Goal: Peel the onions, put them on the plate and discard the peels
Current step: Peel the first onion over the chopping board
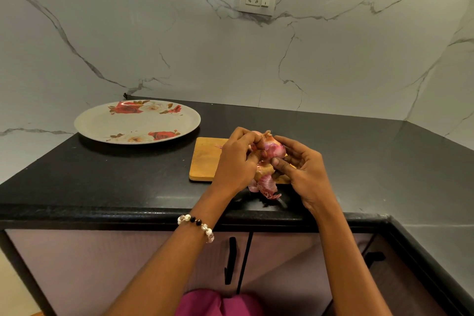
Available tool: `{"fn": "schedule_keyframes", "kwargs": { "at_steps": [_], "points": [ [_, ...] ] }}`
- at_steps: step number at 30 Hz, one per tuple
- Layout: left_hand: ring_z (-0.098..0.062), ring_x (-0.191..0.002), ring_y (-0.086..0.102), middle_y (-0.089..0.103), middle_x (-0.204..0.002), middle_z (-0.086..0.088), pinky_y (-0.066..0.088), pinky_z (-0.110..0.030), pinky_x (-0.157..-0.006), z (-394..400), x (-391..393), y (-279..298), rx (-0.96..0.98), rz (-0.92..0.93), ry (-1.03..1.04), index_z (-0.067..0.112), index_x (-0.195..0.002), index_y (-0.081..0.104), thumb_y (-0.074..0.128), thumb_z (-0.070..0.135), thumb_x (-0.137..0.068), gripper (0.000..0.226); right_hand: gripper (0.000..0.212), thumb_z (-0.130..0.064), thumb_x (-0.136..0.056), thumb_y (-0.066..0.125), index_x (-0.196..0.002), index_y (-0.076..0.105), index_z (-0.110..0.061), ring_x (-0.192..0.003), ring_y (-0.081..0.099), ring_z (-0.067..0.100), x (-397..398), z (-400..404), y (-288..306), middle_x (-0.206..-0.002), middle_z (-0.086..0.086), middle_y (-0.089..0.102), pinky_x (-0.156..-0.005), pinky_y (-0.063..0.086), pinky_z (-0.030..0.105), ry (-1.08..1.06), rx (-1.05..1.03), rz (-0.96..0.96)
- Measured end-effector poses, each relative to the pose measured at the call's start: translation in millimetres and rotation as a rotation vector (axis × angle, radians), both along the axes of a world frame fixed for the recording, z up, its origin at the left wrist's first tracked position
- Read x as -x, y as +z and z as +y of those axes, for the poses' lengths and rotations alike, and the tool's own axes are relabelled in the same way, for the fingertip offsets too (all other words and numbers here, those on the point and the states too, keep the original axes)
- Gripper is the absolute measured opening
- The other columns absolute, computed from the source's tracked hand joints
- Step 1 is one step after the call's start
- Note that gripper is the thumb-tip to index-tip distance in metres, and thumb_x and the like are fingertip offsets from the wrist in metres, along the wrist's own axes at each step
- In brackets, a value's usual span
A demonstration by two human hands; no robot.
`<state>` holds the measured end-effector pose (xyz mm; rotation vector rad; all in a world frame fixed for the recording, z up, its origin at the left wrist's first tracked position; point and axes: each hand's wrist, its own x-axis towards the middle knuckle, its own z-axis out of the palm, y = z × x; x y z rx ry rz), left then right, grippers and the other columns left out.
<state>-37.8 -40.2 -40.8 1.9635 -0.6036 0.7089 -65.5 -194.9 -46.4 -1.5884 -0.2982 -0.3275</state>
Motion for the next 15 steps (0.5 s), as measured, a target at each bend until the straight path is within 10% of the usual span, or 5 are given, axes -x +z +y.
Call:
{"fn": "schedule_keyframes", "kwargs": {
  "at_steps": [9, 15],
  "points": [
    [-0.004, -0.076, 0.057, 0.056, -0.086, 0.009, 0.045, -0.008, -0.067, 0.5, 5.9, 3.6, 0.087, 0.001, -0.027, 0.017, -0.082, 0.058, 0.065, -0.006, -0.082, 0.024, 0.047, 0.002, -0.086, 0.068, -0.131, 0.06, -0.008, -0.077, 0.071, 0.025, -4.8, -4.2, -2.4, -0.108, 0.017, 0.071, -0.063, 0.061, 0.032, -0.088, -0.077, -0.006],
    [0.005, -0.076, 0.058, 0.067, -0.093, 0.003, 0.044, -0.004, -0.067, 2.7, 4.5, 2.5, 0.156, -0.007, 0.023, 0.01, -0.096, 0.071, 0.065, -0.005, -0.083, 0.021, 0.046, 0.008, -0.086, 0.068, -0.122, 0.063, -0.021, -0.098, 0.072, 0.028, -5.7, -1.1, -4.5, -0.117, 0.016, 0.067, -0.066, 0.063, 0.036, -0.038, 0.015, -0.019]
  ]
}}
